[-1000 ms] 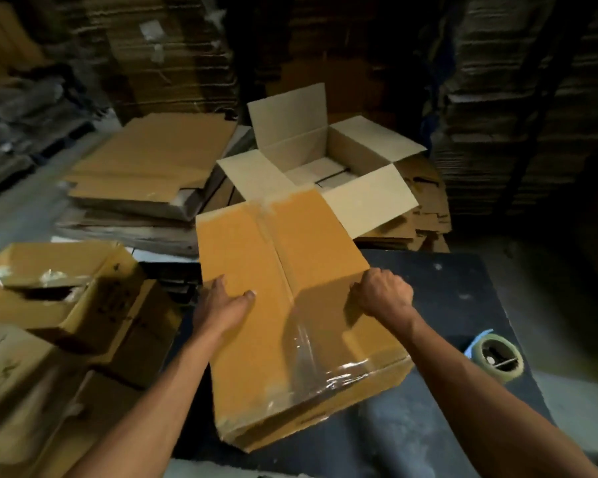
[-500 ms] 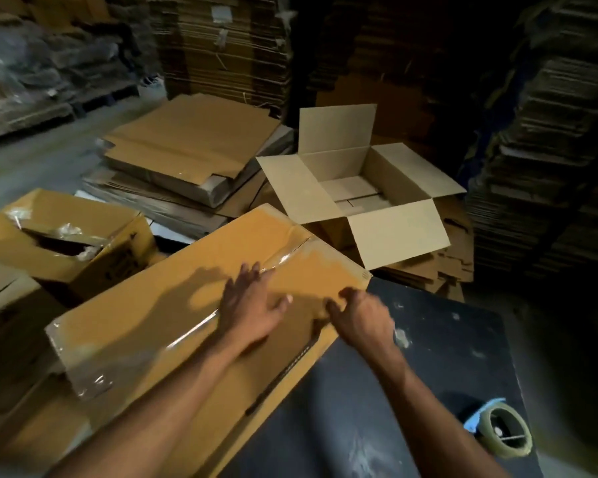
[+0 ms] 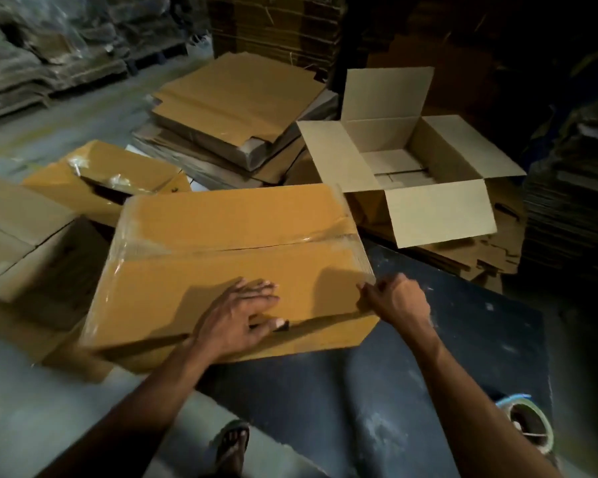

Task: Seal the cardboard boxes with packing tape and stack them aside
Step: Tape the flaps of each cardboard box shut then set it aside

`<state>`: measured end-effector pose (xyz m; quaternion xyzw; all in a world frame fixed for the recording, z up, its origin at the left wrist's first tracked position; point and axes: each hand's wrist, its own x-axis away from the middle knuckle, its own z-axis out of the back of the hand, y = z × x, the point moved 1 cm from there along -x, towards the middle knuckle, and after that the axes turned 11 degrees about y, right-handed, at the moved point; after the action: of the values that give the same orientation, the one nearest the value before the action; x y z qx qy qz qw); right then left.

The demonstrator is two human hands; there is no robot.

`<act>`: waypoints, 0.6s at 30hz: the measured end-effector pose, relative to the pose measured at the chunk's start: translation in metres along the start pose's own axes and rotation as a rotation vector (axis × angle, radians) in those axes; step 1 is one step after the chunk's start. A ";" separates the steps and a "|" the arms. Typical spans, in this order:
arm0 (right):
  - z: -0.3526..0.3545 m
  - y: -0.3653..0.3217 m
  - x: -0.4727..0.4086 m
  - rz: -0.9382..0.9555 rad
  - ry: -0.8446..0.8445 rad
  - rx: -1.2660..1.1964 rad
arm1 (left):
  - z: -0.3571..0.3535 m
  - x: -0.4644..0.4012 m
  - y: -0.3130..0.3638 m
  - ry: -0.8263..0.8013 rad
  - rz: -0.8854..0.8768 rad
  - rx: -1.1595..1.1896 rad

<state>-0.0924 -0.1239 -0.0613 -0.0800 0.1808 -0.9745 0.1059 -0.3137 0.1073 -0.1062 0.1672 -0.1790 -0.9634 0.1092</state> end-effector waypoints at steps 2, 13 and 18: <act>-0.011 0.005 0.040 0.072 -0.085 0.078 | 0.018 0.017 -0.030 0.174 0.000 0.018; 0.021 -0.046 0.046 0.305 0.011 -0.180 | 0.032 0.087 -0.049 0.692 0.953 -0.025; -0.006 -0.047 -0.040 0.265 -0.118 -0.067 | -0.007 0.092 -0.002 0.711 1.253 0.527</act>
<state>-0.0628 -0.0699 -0.0543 -0.1160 0.2157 -0.9390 0.2413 -0.3961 0.0817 -0.1395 0.3549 -0.4184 -0.5351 0.6424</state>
